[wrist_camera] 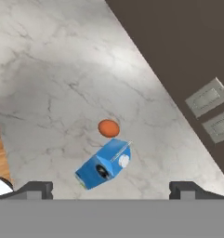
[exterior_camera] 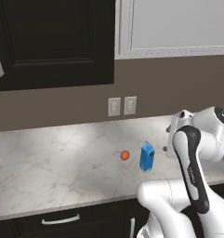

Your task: Gather the eggs and milk located in the vicinity of the sink area and place them right next to the bowl.

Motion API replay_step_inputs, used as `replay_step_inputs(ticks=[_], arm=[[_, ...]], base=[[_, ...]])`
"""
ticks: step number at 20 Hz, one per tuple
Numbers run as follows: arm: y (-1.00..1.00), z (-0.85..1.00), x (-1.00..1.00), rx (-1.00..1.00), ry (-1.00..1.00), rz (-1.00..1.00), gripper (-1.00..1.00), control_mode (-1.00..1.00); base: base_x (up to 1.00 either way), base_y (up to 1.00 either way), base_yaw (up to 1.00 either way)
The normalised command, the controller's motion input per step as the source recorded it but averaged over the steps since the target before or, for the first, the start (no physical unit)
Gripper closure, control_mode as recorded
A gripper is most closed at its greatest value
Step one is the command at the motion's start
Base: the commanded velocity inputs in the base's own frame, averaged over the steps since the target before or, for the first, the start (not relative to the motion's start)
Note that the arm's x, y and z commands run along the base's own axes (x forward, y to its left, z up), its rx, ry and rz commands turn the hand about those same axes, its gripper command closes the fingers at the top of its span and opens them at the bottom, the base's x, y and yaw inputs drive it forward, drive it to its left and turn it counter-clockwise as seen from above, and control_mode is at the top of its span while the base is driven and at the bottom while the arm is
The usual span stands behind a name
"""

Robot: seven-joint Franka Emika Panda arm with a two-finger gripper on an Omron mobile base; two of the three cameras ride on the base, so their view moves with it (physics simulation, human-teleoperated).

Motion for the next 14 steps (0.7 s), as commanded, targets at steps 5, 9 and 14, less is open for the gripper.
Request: replay_step_inputs(ticks=[5, 9, 14], arm=[[0.03, 0.07, 0.00, 0.06, 0.22, -0.26, -1.00, -1.00], [0.01, 0.04, 0.00, 0.09, 0.27, -0.27, -1.00, -1.00], [0.03, 0.00, 0.00, 0.15, 0.26, -0.30, -1.00, -1.00]], base=[[0.00, 0.00, 0.00], [0.00, 0.00, 0.00], [0.00, 0.00, 0.00]])
